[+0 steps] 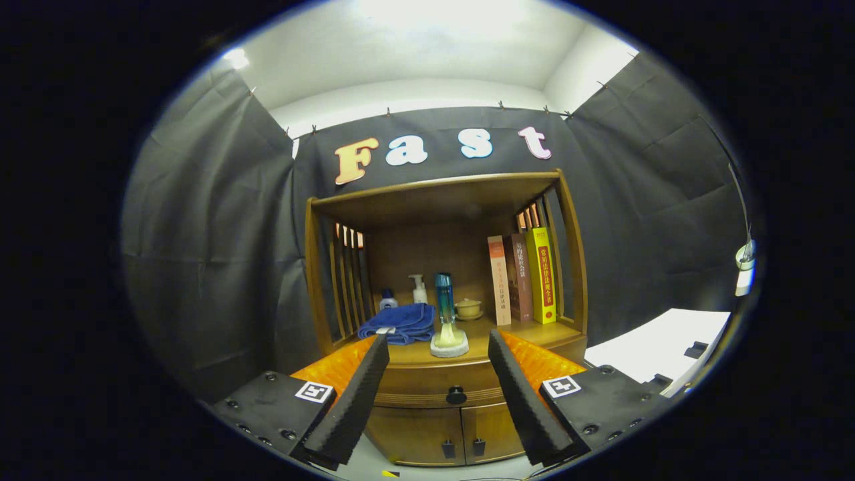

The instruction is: Pull open the drawer, take out the items inside it, and place them on the countertop above the cabinet.

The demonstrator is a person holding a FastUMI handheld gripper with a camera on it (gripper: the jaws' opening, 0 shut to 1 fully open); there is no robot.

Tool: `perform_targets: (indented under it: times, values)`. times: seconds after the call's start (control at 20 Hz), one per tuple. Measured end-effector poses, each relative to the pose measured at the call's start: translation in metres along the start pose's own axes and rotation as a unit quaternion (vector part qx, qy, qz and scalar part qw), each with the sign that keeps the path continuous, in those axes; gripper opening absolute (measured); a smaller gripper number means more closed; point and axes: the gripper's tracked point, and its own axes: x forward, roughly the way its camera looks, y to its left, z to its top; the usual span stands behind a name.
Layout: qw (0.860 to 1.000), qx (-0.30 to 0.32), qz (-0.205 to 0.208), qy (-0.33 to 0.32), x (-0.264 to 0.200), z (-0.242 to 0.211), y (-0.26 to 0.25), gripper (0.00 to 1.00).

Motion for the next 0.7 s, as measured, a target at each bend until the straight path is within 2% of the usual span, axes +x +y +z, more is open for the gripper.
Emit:
perform_targets:
  times: [0.7]
  values:
    - [1.000,-0.006,-0.009,-0.025,-0.019,0.030,-0.001,0.98]
